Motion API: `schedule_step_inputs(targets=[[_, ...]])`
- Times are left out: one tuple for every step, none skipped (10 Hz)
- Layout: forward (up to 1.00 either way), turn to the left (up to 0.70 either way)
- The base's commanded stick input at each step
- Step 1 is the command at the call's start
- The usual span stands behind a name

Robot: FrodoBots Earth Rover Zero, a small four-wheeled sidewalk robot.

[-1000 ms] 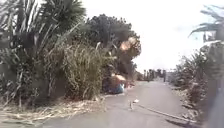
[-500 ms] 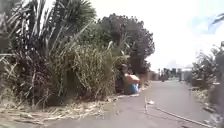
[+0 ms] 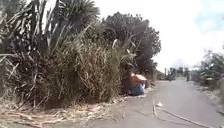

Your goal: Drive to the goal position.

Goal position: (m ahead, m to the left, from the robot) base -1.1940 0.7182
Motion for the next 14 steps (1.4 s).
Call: schedule_step_inputs(targets=[[0.45, 0.26], [0.45, 0.26], [0.45, 0.26], [0.45, 0.26], [0.3, 0.73], [0.3, 0.73], [0.3, 0.73], [0.3, 0.73], [0.3, 0.73], [0.3, 0.73], [0.3, 0.73], [0.3, 0.73], [0.3, 0.73], [0.3, 0.73]])
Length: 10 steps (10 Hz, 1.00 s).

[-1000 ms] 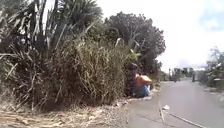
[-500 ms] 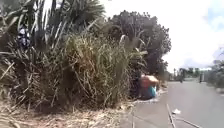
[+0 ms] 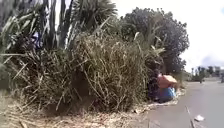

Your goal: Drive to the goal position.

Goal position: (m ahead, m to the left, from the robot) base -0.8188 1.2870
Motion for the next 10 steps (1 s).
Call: schedule_step_inputs(targets=[[0.3, 0.73], [0.3, 0.73], [0.3, 0.73], [0.3, 0.73], [0.3, 0.73], [0.3, 0.73], [0.3, 0.73], [0.3, 0.73], [0.3, 0.73], [0.3, 0.73]])
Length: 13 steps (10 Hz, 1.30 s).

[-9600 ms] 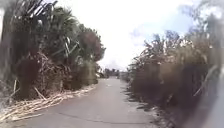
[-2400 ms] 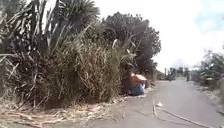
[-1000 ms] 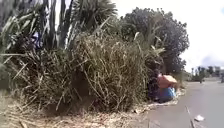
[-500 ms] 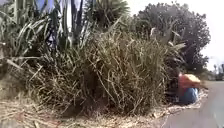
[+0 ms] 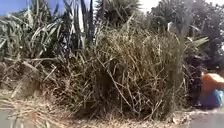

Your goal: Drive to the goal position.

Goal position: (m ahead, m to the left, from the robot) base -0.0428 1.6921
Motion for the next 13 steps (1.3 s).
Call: schedule_step_inputs(targets=[[0.3, 0.73], [0.3, 0.73], [0.3, 0.73], [0.3, 0.73], [0.3, 0.73], [0.3, 0.73], [0.3, 0.73], [0.3, 0.73], [0.3, 0.73], [0.3, 0.73], [0.3, 0.73], [0.3, 0.73], [0.3, 0.73]])
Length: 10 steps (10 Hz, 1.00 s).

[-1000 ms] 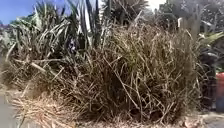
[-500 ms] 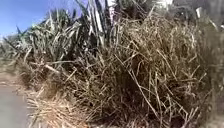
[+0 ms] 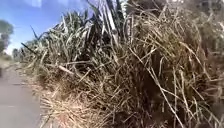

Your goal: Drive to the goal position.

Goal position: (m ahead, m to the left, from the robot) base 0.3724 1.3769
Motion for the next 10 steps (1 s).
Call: schedule_step_inputs(targets=[[0.3, 0.73], [0.3, 0.73], [0.3, 0.73], [0.3, 0.73], [0.3, 0.73], [0.3, 0.73], [0.3, 0.73], [0.3, 0.73], [0.3, 0.73], [0.3, 0.73]])
